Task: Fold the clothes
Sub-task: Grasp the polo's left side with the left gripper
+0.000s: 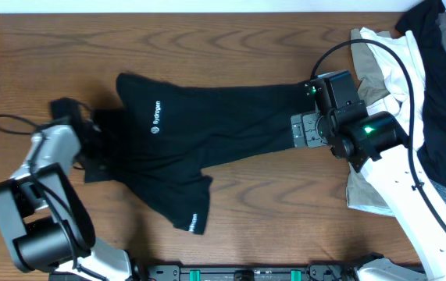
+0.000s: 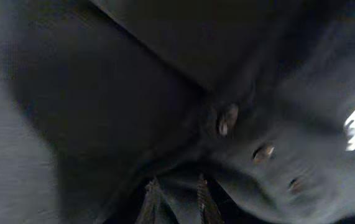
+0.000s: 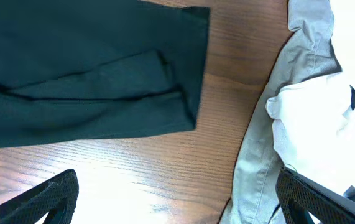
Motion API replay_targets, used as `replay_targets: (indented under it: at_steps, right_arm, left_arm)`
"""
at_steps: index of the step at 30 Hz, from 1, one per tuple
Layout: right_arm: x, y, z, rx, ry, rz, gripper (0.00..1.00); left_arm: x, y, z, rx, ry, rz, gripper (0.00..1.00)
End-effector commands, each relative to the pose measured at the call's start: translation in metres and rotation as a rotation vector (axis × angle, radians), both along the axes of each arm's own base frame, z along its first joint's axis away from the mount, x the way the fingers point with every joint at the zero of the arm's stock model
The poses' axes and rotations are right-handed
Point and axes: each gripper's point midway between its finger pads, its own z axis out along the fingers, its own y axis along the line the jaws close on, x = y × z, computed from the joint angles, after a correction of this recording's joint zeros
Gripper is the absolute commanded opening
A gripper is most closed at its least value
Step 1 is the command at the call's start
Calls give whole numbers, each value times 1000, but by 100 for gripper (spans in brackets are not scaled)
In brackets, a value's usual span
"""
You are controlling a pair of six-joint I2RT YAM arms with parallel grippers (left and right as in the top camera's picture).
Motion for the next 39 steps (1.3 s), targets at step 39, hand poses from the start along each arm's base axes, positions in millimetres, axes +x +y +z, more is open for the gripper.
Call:
replay_targets:
  at_steps: [39]
  right_arm:
    - [-5,-42,-5,36,62,-150,99]
  left_arm:
    - [-122,-94,-40,84,347,-114,61]
